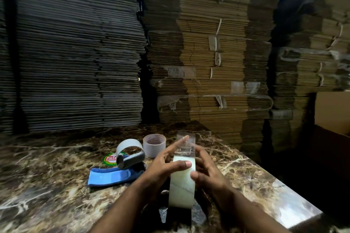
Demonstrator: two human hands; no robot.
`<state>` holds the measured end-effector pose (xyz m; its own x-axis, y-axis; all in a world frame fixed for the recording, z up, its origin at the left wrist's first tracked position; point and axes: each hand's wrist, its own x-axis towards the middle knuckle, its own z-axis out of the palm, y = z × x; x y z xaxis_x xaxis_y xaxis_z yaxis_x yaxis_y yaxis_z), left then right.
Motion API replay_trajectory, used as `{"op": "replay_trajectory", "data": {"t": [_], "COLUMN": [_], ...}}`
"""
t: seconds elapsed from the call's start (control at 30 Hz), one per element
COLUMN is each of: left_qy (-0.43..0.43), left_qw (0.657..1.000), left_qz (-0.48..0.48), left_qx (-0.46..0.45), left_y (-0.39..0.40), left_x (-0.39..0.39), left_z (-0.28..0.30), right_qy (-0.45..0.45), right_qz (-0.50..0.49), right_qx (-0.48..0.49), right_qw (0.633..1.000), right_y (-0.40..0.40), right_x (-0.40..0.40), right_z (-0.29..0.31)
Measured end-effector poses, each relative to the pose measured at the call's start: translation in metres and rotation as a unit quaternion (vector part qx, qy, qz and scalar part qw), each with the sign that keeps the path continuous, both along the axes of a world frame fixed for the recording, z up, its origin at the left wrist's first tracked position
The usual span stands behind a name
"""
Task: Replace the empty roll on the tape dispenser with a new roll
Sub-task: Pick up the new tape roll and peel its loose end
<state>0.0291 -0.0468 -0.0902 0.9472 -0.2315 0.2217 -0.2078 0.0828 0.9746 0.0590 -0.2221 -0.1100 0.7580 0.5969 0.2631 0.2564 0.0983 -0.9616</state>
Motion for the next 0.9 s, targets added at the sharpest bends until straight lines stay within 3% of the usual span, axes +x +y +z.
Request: {"op": "replay_trajectory", "data": {"t": [0.1,0.6,0.77,0.9], "left_qy": [0.011,0.003,-0.011,-0.147], "left_qw": [1.0,0.999,0.987,0.947], "left_qz": [0.0,0.035,0.158,0.279], "left_qx": [-0.004,0.007,-0.015,-0.06], "left_y": [0.002,0.0,-0.003,0.001], "left_x": [0.001,0.003,0.006,0.002], "left_z": [-0.001,-0.003,-0.008,-0.007], "right_qy": [-0.013,0.001,0.008,0.013], "right_qz": [0.044,0.02,0.022,0.01], "right_qx": [0.024,0.053,0.065,0.063], "right_qw": [0.999,0.998,0.998,0.998], "right_y": [0.005,0.004,0.003,0.003], "right_x": [-0.007,-0.009,-0.012,-0.01], "right_z": [-0.005,-0.004,-0.001,-0.002]}}
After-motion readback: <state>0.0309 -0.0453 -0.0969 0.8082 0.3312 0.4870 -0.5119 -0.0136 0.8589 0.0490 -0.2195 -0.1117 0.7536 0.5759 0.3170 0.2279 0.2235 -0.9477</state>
